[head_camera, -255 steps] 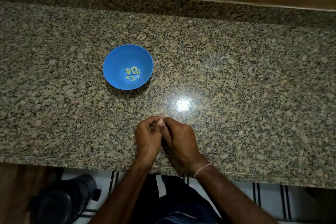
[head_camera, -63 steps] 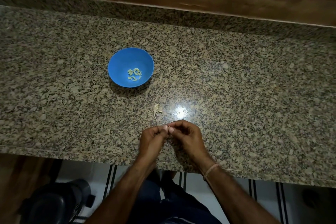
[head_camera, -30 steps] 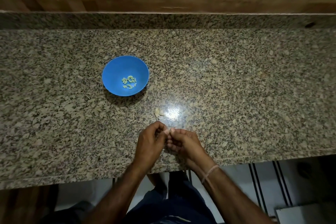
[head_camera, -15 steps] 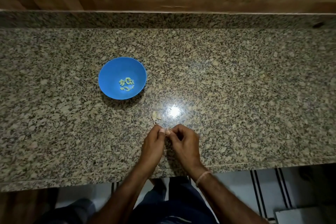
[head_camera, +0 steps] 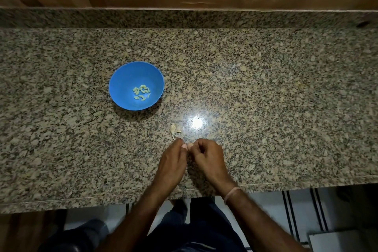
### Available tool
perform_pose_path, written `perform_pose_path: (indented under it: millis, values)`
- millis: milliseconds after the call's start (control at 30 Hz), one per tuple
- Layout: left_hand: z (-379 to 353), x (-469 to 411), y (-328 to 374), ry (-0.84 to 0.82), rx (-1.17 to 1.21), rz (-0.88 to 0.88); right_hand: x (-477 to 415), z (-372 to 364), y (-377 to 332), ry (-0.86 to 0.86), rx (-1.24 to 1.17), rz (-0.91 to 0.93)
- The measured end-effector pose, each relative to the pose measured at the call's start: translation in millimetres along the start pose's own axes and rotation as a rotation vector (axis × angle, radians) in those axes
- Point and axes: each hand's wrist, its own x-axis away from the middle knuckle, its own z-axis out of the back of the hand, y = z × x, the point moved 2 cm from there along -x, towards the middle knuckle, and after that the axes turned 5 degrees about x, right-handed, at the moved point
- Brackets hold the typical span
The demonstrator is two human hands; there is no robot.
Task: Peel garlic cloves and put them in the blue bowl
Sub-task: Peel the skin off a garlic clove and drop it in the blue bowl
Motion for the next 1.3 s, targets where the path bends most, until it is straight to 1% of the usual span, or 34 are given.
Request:
perform_pose_path:
  millis: [33, 67, 133, 200, 233, 267, 300, 333, 400, 433, 467, 500, 533, 600, 633, 667, 700, 733, 767, 833, 867, 900, 933, 1000, 1033, 1067, 1100, 1200, 1300]
  values:
    - [-1, 0, -3, -0.019, 0.081, 0.055, 0, 0, -2, 0.026, 0.075, 0.075]
    - [0, 1, -2, -0.027, 0.114, 0.069, 1, 0, -5, 0.041, 0.121, 0.130]
    - [1, 2, 2, -0.011, 0.052, -0.005, 1, 0, -6, 0.054, 0.137, 0.140]
    - [3, 3, 8, 0.007, -0.079, -0.129, 0, -1, -2, 0.028, 0.014, 0.007]
    - [3, 3, 7, 0.005, -0.124, -0.160, 1, -2, -1, -0.010, -0.088, -0.086]
    - [1, 2, 5, -0.006, -0.129, -0.150, 3, -2, -2, -0.051, -0.152, -0.145]
    - [-1, 0, 1, -0.024, -0.074, -0.088, 4, -2, -2, -0.073, -0.165, -0.135]
    - [-1, -2, -2, -0.040, 0.045, 0.012, 4, -2, -2, -0.066, -0.107, -0.051]
    - [-2, -5, -6, -0.093, 0.361, 0.262, 5, -2, -1, 0.002, 0.088, 0.191]
    - [-2, -6, -7, -0.128, 0.499, 0.380, 5, -3, -1, 0.035, 0.167, 0.272]
    - [-1, -7, -5, -0.153, 0.575, 0.448, 4, -3, 0, 0.060, 0.216, 0.309]
    - [0, -7, -2, -0.161, 0.587, 0.447, 4, -4, 0, 0.073, 0.218, 0.301]
    - [2, -6, 2, -0.141, 0.499, 0.354, 4, -4, 1, 0.068, 0.160, 0.237]
    - [4, -3, 8, -0.036, 0.145, 0.036, 4, -2, 1, -0.006, -0.122, -0.012]
    - [4, -1, 9, 0.010, -0.004, -0.087, 4, -3, 0, -0.076, -0.316, -0.182]
    - [4, 0, 10, 0.035, -0.089, -0.157, 5, -3, 0, -0.144, -0.468, -0.329]
    - [3, 0, 10, 0.047, -0.117, -0.174, 6, -3, -3, -0.196, -0.558, -0.412]
    - [2, 0, 8, 0.048, -0.085, -0.131, 6, -3, -5, -0.220, -0.565, -0.404]
    - [1, -1, 6, 0.028, 0.016, -0.029, 6, -3, -5, -0.202, -0.507, -0.326]
    - [-2, -3, 6, -0.047, 0.431, 0.309, 6, 0, -3, -0.090, -0.237, -0.080]
    - [-2, -3, 6, -0.075, 0.560, 0.424, 6, -1, -1, -0.060, -0.156, -0.001]
    - [-2, -2, 8, -0.083, 0.576, 0.431, 5, -2, 0, -0.044, -0.139, 0.009]
    - [0, -1, 11, -0.072, 0.495, 0.345, 4, -4, 1, -0.057, -0.196, -0.049]
    - [4, 0, 12, 0.021, 0.223, 0.079, 0, -6, 3, -0.163, -0.474, -0.305]
    - [5, 0, 10, 0.065, 0.153, 0.003, 0, -7, 1, -0.229, -0.603, -0.418]
    - [6, -1, 8, 0.104, 0.148, -0.021, 0, -7, 0, -0.279, -0.672, -0.475]
    - [5, -2, 5, 0.127, 0.183, -0.001, 0, -7, 1, -0.308, -0.683, -0.477]
    - [4, -2, -1, 0.132, 0.353, 0.140, 2, -4, 2, -0.296, -0.624, -0.332]
    - [6, -1, -1, 0.108, 0.380, 0.189, 2, -1, 4, -0.242, -0.560, -0.220]
